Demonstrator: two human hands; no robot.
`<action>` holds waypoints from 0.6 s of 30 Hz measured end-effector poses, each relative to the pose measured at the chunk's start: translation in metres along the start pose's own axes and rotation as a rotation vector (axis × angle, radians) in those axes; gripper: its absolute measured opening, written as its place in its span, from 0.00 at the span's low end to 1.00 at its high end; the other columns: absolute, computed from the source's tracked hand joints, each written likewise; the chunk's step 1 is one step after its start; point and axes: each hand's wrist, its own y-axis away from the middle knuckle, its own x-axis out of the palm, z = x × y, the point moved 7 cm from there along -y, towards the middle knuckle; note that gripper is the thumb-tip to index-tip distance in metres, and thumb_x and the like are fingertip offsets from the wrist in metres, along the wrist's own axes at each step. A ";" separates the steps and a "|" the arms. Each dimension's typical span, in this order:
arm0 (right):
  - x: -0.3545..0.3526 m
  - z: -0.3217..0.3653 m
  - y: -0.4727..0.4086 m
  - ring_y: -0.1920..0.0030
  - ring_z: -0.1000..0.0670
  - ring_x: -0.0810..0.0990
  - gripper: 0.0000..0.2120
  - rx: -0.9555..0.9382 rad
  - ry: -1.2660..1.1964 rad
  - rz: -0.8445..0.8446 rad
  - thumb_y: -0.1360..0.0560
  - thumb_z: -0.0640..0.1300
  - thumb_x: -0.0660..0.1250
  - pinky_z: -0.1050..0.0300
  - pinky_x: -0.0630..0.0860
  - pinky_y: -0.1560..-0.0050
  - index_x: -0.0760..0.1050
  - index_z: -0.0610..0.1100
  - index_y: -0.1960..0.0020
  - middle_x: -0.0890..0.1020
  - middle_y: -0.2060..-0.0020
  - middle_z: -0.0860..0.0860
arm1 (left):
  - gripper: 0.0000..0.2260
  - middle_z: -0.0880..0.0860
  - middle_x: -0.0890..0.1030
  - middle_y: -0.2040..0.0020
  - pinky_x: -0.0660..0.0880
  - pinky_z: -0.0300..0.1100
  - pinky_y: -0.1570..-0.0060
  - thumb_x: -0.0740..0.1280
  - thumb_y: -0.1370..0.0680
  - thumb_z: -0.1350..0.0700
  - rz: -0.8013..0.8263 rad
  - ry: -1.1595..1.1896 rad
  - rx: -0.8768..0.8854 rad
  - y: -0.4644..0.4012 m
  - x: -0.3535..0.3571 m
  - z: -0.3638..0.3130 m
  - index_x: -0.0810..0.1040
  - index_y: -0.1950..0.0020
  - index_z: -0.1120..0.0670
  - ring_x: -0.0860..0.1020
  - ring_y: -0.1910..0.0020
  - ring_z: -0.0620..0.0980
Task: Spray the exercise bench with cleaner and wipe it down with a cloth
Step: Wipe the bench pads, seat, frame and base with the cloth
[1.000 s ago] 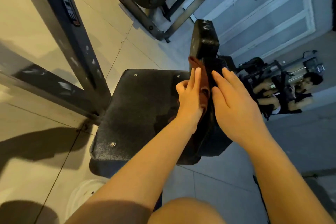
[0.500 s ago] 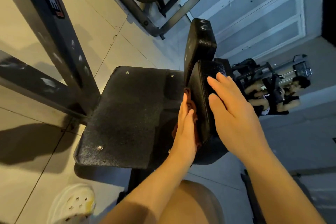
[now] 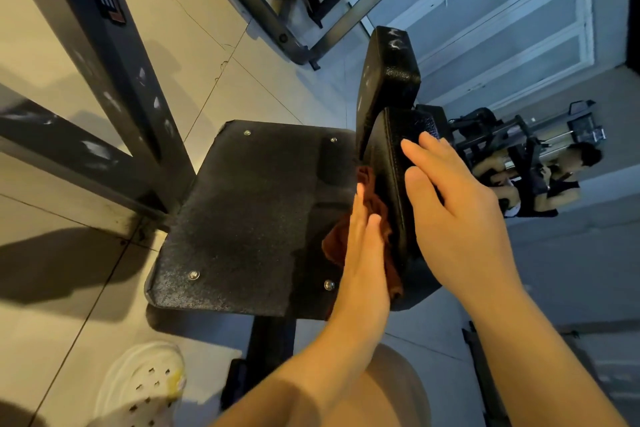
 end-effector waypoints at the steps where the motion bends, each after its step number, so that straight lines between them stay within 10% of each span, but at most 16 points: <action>1: 0.000 0.000 0.000 0.24 0.61 0.53 0.19 0.000 0.001 0.004 0.17 0.45 0.56 0.62 0.52 0.26 0.67 0.51 0.27 0.63 0.25 0.56 | 0.41 0.40 0.63 0.24 0.58 0.49 0.25 0.54 0.38 0.18 0.010 0.084 -0.023 0.006 0.001 0.006 0.60 0.28 0.33 0.61 0.26 0.40; 7: 0.001 0.000 0.001 0.24 0.59 0.55 0.19 -0.034 0.045 -0.022 0.18 0.44 0.57 0.60 0.54 0.26 0.68 0.50 0.27 0.64 0.25 0.55 | 0.24 0.47 0.68 0.26 0.64 0.49 0.28 0.56 0.19 0.41 0.074 0.300 -0.095 -0.046 0.003 0.002 0.61 0.23 0.42 0.67 0.28 0.45; 13: -0.001 -0.001 0.000 0.25 0.57 0.60 0.18 -0.022 0.038 -0.068 0.18 0.42 0.58 0.58 0.57 0.25 0.71 0.48 0.29 0.68 0.27 0.53 | 0.28 0.54 0.78 0.36 0.69 0.54 0.32 0.58 0.23 0.32 0.071 0.235 -0.304 -0.073 -0.012 0.017 0.73 0.30 0.47 0.76 0.37 0.53; 18: 0.000 0.000 0.002 0.25 0.56 0.60 0.18 -0.006 0.031 -0.075 0.18 0.40 0.58 0.55 0.58 0.24 0.71 0.47 0.29 0.68 0.27 0.52 | 0.27 0.45 0.67 0.26 0.64 0.54 0.28 0.59 0.25 0.34 0.021 0.283 -0.215 -0.015 -0.007 0.034 0.63 0.26 0.35 0.67 0.28 0.47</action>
